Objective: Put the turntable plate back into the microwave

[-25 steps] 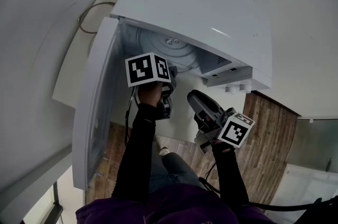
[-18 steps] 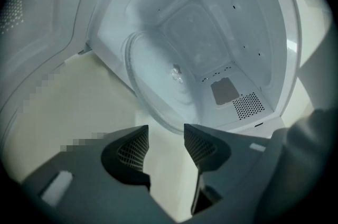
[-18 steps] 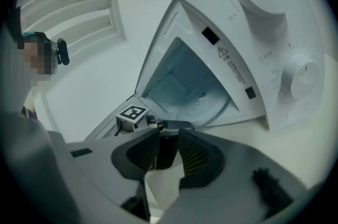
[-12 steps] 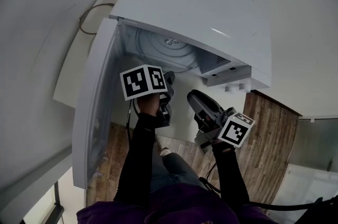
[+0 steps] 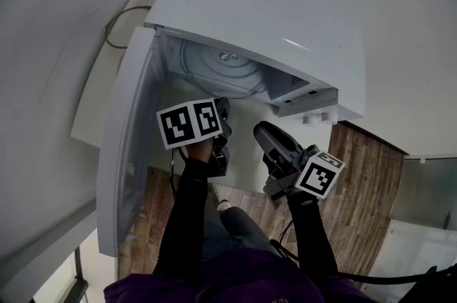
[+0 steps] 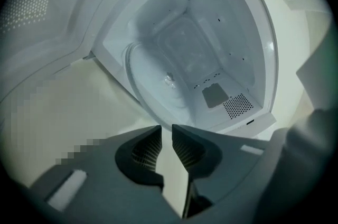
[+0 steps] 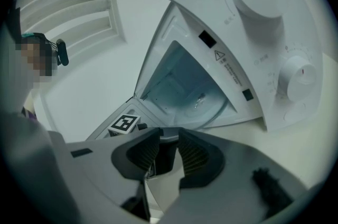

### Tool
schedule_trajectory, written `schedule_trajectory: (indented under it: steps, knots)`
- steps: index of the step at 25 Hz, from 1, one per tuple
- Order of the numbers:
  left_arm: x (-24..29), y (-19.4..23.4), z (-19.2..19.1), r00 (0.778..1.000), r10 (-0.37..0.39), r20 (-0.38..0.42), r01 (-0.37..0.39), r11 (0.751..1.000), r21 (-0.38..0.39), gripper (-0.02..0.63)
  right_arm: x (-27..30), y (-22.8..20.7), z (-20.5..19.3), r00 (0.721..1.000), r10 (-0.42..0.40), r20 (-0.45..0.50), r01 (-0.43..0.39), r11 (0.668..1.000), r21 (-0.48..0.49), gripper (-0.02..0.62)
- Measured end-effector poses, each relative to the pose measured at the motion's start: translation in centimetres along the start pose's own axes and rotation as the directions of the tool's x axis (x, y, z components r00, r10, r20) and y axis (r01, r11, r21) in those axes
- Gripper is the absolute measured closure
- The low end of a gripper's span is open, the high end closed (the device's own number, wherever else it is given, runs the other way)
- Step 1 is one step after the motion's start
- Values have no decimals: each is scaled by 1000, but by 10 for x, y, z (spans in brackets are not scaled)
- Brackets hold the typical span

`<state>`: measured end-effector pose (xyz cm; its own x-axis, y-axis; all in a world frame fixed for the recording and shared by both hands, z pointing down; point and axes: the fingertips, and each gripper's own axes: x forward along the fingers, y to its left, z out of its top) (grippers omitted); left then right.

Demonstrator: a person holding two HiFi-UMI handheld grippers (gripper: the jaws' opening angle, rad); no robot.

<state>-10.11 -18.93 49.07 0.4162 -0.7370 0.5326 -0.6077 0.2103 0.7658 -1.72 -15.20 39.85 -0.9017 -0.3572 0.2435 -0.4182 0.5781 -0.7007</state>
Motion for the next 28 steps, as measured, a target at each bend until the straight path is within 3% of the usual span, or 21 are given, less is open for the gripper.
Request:
schedule_trajectory:
  steps: [19,23,28]
  knots:
    - [21,-12,2,997,-67,-30,67,998,1,540,-1,1,-10,1000,6,-10,-6,1000,16,477]
    - [24,-11,23,997,-69,25,69,997,-29,553,-2,2,-10,1000,9,-12,-8,1000,16,477]
    - [21,-11,37,1000,-28,6,28,1000,2,560,-5,4,-9,1000,5,-9,-4,1000,11,477]
